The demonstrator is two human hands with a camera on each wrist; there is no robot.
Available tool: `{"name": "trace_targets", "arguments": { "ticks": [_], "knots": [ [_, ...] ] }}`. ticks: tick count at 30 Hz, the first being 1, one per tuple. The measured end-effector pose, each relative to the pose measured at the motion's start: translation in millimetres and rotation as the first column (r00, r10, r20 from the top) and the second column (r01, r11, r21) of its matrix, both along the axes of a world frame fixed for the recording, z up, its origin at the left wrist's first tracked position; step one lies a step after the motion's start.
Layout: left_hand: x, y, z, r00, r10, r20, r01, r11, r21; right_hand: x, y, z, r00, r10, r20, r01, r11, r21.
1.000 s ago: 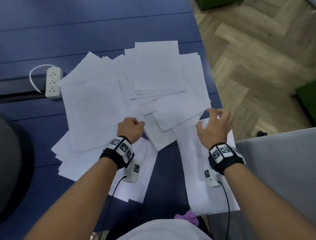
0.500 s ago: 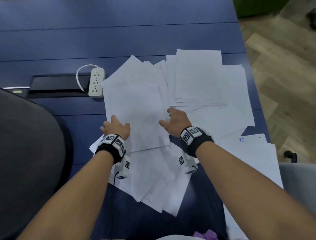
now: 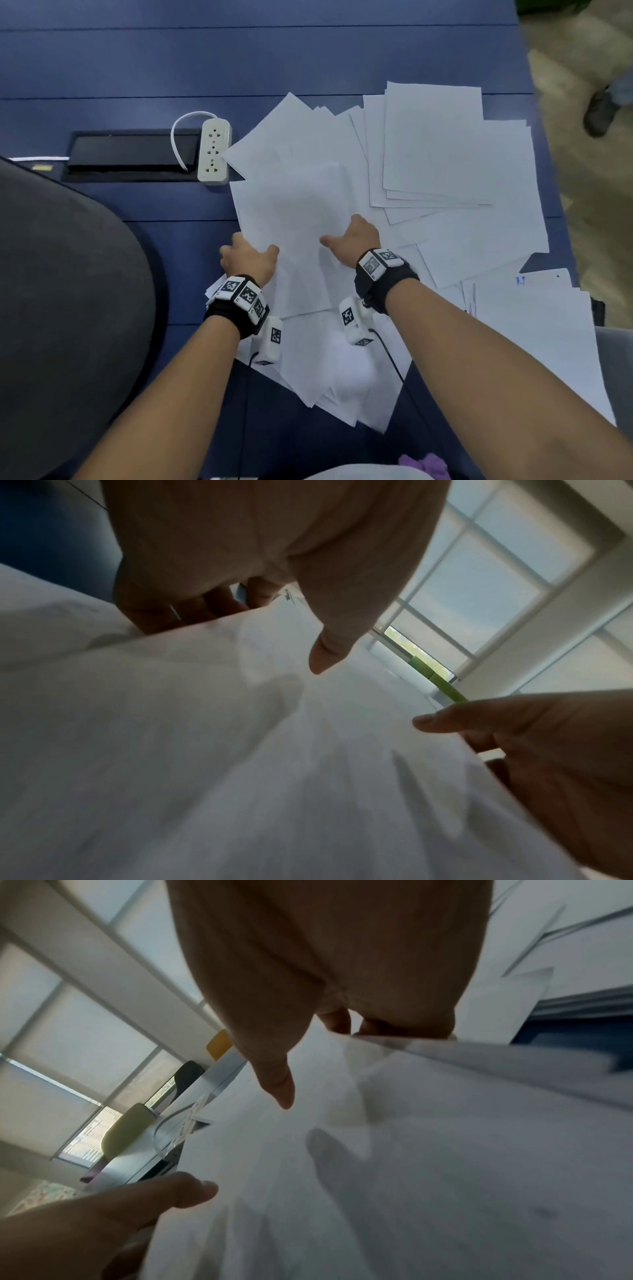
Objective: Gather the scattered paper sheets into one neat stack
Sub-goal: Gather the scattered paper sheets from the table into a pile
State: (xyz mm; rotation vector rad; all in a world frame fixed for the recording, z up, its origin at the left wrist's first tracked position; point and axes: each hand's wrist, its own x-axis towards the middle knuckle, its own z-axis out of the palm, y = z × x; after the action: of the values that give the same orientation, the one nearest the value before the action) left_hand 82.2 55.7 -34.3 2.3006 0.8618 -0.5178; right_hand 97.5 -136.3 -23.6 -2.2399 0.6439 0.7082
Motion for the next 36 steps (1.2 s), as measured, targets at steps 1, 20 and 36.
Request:
{"name": "trace_targets", "arguments": {
  "ticks": [1, 20, 36],
  "knots": [
    [-2, -1, 2, 1.000, -0.003, -0.016, 0.003, 1.000, -0.002, -1, 1, 0, 1.000, 0.017, -0.015, -0.018, 1.000, -0.016],
    [-84, -92, 17, 0.964, -0.039, 0.264, 0.154, 0.889, -0.431, -114, -129, 8, 0.954, -0.200, 0.225, 0.168, 0.974, 0.154],
    [-187, -273, 16, 0.642, -0.765, -0.043, 0.593, 0.531, -0.605, -291, -325, 18, 0.853, -0.493, 0.171, 0.519, 0.836, -0.178]
  ]
}}
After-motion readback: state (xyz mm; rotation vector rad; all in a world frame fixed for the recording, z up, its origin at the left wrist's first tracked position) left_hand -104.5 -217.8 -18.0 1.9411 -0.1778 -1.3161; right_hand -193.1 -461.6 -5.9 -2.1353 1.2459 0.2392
